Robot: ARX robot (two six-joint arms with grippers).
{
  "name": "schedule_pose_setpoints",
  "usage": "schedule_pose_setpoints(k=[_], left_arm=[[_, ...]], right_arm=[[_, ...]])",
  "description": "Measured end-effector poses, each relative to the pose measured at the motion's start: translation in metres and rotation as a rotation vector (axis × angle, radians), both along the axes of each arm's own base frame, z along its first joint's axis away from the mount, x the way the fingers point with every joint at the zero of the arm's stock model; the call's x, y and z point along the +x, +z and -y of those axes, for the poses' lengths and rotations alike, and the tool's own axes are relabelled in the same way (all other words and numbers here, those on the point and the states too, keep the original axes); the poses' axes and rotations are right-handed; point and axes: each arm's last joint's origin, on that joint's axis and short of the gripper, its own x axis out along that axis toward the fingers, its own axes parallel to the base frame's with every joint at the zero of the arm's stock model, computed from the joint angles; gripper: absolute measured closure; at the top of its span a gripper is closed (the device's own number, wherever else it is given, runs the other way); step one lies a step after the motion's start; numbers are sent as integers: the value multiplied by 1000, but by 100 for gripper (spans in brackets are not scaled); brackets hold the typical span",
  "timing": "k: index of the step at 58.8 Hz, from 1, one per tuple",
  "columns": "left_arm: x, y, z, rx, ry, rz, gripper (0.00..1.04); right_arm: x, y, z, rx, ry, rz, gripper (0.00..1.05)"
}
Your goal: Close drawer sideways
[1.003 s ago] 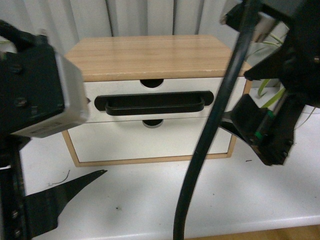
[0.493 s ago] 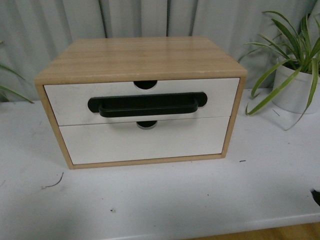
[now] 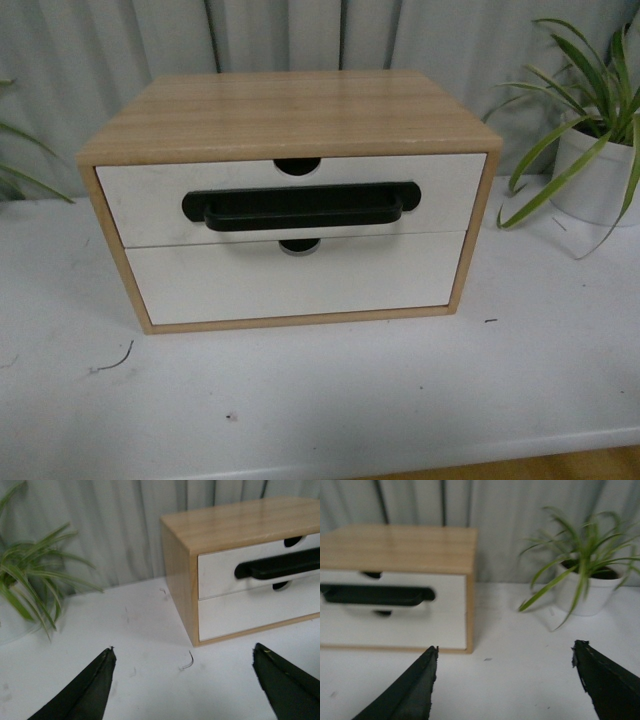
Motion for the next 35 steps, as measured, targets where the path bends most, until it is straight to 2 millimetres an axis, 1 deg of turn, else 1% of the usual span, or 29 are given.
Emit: schedule_pose_setpoints(k=[1,3,4,6,10,14,16,19,20,21,26,27,28,32,35], left_arm=[[-2,2,1,-22,30,20,25],[-4,9,2,-39,55,92,33],[-5,9,2,-44,57,97,34],[-5,10,4,-60,73,86,41],[-4,4,10,-82,80,45,52],[-4,6,14,-86,52,62,63],[-4,6,14,-87,59,65,70],[-4,5,13,-93,82,57,77],[-4,5,13,-96,84,56,82],[-4,5,12,-97,86,57,83],[-4,5,13,-100,85,61,101],[-4,5,13,-100,85,61,103],[-4,5,13,-105,84,60,103],[-4,5,13,-103,84,60,103],[-4,6,13,-103,84,61,103]], right_arm=[[-1,-4,3,19,-40,29,26],[-2,-6,9,34,-83,46,33],[-2,-7,10,36,-91,48,35],[-3,-7,15,42,-115,52,42],[-4,-7,18,51,-112,65,53],[-5,-9,21,51,-101,61,64],[-6,-11,24,50,-104,58,71],[-7,-13,26,50,-108,57,79],[-7,-14,27,51,-111,58,82],[-7,-14,27,51,-110,59,84],[-9,-15,31,53,-108,63,102],[-9,-15,31,52,-109,65,103],[-9,-15,32,56,-108,66,102],[-10,-17,34,54,-107,58,103],[-15,-25,38,52,-87,24,103]])
